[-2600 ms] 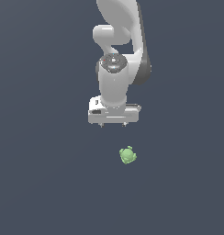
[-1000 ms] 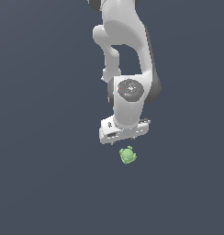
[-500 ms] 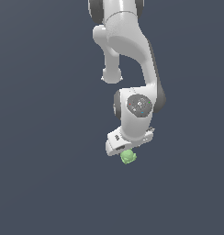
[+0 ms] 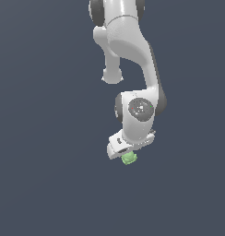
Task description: Pick up the object and move it to a goal position.
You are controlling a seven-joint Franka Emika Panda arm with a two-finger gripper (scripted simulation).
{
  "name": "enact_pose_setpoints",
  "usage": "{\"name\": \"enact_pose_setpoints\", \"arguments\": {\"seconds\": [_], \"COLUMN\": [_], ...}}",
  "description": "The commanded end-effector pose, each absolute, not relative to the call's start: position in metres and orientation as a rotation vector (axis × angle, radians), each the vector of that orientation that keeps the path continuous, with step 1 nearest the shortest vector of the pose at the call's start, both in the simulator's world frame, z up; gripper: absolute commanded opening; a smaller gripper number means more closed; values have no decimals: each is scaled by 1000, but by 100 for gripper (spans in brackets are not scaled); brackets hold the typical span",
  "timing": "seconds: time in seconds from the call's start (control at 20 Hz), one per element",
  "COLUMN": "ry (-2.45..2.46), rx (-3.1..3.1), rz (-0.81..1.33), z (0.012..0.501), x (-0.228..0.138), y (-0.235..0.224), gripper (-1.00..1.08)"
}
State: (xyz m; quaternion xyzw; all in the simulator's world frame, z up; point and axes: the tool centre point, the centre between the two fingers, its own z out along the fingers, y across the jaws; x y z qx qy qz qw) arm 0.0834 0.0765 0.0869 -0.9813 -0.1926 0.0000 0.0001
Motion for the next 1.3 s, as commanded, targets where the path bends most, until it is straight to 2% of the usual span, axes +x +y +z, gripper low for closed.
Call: {"name": "enact_pose_setpoints", "arguments": {"seconds": [0.0, 0.35, 0.65, 0.7, 1.25], "ry": [-606, -609, -610, -610, -610], "rx": [-3082, -3082, -3082, -3082, -3082], "rz": [1, 0, 0, 0, 0], "z": [80, 44, 40, 40, 40], "x": [83, 82, 84, 84, 84], "y": [77, 77, 77, 77, 77], "gripper": [100, 100, 100, -100, -100]}}
